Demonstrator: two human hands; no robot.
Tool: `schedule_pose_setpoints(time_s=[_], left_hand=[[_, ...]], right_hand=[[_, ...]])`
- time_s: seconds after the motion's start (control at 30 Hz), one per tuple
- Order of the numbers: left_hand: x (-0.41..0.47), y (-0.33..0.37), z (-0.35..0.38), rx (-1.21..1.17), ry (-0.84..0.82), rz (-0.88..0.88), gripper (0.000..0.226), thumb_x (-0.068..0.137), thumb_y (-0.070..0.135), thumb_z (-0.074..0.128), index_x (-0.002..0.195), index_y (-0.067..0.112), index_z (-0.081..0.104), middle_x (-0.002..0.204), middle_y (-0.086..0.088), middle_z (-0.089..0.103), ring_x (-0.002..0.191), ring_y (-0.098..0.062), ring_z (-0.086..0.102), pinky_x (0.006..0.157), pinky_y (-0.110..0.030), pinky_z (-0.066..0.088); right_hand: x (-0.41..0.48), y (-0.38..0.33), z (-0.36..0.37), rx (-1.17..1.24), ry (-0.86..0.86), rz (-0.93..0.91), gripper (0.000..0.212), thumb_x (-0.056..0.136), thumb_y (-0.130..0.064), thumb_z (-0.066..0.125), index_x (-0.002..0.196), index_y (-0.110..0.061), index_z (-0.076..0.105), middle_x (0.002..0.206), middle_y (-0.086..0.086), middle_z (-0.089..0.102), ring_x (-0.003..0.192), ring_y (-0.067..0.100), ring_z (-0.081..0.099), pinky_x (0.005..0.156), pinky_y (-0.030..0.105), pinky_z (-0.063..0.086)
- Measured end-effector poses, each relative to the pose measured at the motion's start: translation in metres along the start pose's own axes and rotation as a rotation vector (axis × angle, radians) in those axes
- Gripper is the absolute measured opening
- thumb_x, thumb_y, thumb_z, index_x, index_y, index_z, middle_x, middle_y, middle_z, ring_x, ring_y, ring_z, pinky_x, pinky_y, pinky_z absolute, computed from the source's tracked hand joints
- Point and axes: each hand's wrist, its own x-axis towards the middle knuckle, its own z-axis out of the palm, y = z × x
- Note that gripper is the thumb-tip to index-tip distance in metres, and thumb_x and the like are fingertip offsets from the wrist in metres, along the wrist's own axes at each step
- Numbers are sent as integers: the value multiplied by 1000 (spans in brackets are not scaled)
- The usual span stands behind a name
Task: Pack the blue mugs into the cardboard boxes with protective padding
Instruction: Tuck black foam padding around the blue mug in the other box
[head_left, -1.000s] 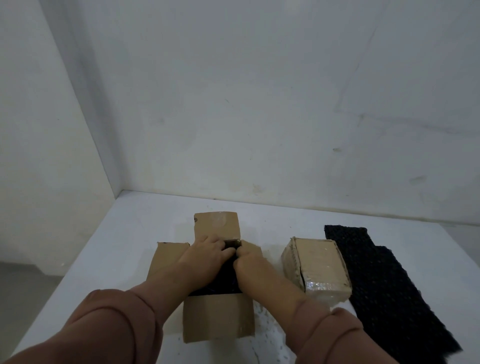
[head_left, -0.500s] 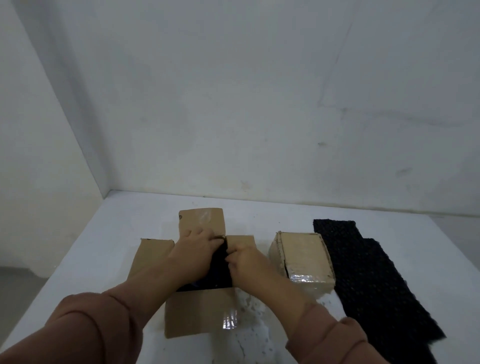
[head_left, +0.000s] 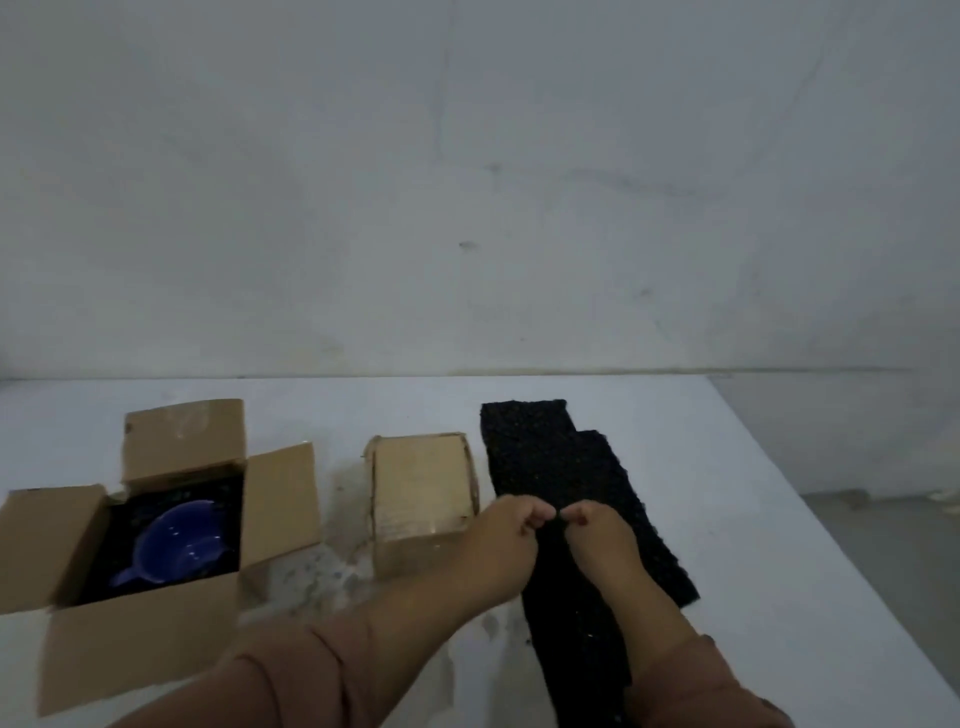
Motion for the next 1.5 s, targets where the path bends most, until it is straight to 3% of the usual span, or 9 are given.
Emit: schedule_pose_setpoints(time_s=[0.2,0.37,0.57,0.7,0.83,1.0,1.17,1.4,1.5], left_hand=[[48,-13,48,-372,49,-649,30,91,8,45,120,6,53,122,-18,58,105,-31,58,76,-31,44],[64,-19,59,-566,165,-692,16,93,14,55,78,17,50,80,-6,55,67,-20,53,58,-29,43],[66,-20,71,-609,134,-591,26,90,22,62,113,14,52,102,-5,63,90,-25,62,70,-35,54],[65,-3,62,-583,168,-402,14,88,11,58,101,15,59,100,-7,66,92,-26,64,85,-39,54],[56,28,28,-809,118,-306,19,81,1,55,95,12,62,90,-13,68,84,-30,66,74,-38,55],[25,43,-43,-1018,128,-237,21,74,2,49,87,1,64,63,-12,69,54,-23,68,49,-27,55],[-6,22,-116,-973,250,-183,22,78,1,53,98,3,60,83,-16,69,71,-28,68,65,-36,56],[-62,-26,-199,-491,588,-122,61,87,16,67,135,37,36,128,-6,50,110,-21,57,98,-46,44],[-88,-38,-229,-249,613,-88,40,91,17,60,120,44,55,136,-7,53,115,-23,57,99,-41,48]], right_hand=[[9,47,17,-264,-354,-121,55,89,-17,51,142,-21,37,155,5,18,137,28,22,113,26,22],[15,54,18,-324,-404,-180,57,91,-23,48,145,-24,30,157,4,10,137,30,16,113,30,21],[16,60,15,-244,-397,-218,51,90,-20,45,141,-25,39,156,4,15,136,30,18,112,29,23],[21,64,3,34,-152,-167,37,86,-8,49,120,-15,63,133,10,53,119,21,49,93,13,32],[34,58,-23,394,93,6,17,85,-16,58,98,-21,67,111,5,67,104,21,60,89,28,43],[35,20,-38,945,-192,173,15,85,-34,61,75,-22,60,83,2,67,74,19,63,59,29,47],[24,-37,-35,1401,-348,-5,26,82,6,52,76,-20,50,91,7,59,84,22,56,75,36,46],[-7,-124,-30,827,-243,-334,43,81,0,63,111,-30,65,115,-5,61,105,11,59,83,24,46],[-27,-165,-22,498,-28,-417,21,77,-9,69,87,-27,67,103,-6,62,97,15,58,78,22,43]])
